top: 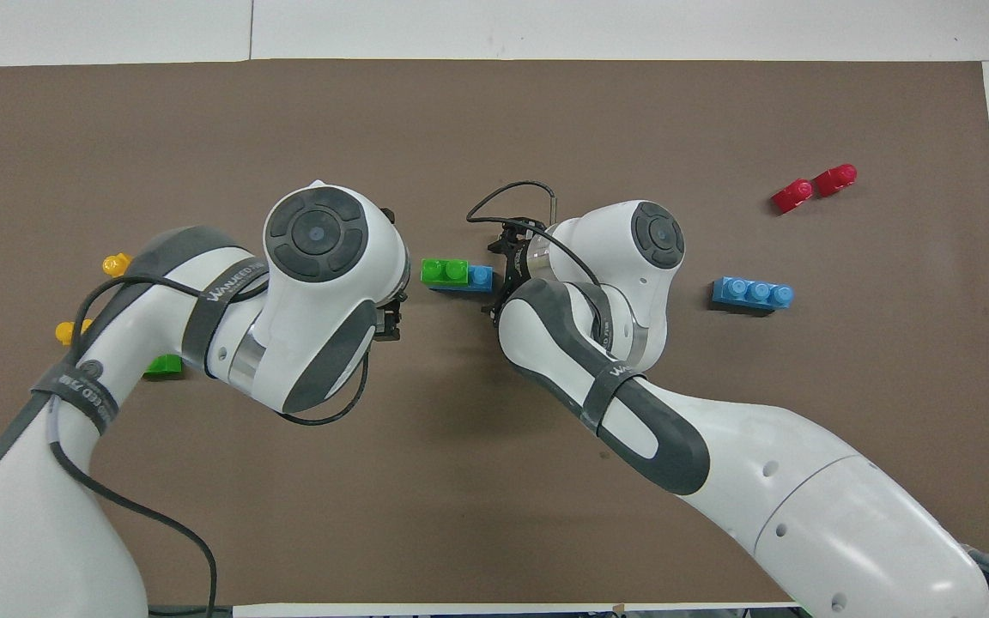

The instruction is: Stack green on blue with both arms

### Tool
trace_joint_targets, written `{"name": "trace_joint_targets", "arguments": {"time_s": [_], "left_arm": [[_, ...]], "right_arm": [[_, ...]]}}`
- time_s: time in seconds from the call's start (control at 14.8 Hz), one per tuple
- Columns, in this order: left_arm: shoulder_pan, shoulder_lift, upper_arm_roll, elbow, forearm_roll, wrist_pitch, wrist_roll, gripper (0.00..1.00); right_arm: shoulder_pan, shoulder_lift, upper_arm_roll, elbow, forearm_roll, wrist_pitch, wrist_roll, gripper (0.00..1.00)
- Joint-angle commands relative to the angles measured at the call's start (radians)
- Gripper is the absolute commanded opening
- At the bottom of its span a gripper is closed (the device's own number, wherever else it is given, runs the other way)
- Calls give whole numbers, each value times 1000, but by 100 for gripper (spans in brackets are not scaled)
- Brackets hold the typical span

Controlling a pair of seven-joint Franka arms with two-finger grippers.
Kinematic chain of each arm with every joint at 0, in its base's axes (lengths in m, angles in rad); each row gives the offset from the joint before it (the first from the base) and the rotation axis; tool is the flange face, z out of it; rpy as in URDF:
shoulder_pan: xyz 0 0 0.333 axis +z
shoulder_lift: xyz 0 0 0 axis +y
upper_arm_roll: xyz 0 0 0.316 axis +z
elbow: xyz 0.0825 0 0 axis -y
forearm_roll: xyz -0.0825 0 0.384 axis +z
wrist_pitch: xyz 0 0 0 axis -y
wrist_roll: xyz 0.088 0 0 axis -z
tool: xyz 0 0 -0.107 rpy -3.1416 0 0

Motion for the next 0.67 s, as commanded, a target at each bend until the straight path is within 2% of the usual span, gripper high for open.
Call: {"name": "trace_joint_targets", "arguments": {"time_s": [0.0,0.27,0.61], "left_arm": [[70,-98,0,-23,-50,-72,147,100],[201,-178,0,-26,-102,-112,412,100],[363,-235,3,-26,-156,-191,918,100]], "right_arm": [[-34,6,2,-18,-18,24,9,100],[-107,-25,2,7,-23,-62,-7,100],[-213,-83,-1,31,-27,-168,-88,100]]}}
